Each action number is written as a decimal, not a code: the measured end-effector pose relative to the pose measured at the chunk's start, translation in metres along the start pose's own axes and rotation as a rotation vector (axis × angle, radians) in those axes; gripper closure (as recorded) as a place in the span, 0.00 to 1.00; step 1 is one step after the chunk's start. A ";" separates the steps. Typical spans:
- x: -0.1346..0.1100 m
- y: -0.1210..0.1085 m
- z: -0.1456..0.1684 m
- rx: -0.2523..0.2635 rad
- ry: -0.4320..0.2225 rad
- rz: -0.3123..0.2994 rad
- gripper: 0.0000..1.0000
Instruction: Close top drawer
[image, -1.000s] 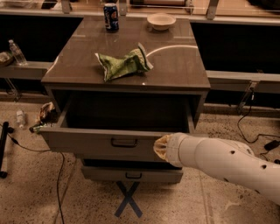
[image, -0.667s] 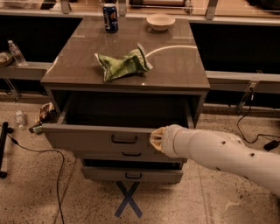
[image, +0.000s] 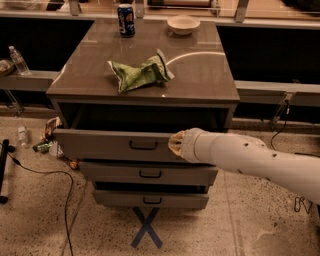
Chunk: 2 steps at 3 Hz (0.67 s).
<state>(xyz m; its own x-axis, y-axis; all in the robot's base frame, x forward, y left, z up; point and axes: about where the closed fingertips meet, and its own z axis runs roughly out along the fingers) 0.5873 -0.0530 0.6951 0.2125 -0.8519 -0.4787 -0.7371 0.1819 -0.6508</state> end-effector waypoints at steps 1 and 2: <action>0.003 -0.018 0.014 0.017 -0.008 -0.010 1.00; 0.006 -0.029 0.022 0.028 -0.010 -0.012 1.00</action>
Offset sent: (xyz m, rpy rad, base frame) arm 0.0547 -0.0034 0.0032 0.0077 -0.0433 -0.0076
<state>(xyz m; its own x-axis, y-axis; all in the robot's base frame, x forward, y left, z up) 0.6240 -0.0528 0.6978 0.2278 -0.8492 -0.4764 -0.7163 0.1853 -0.6727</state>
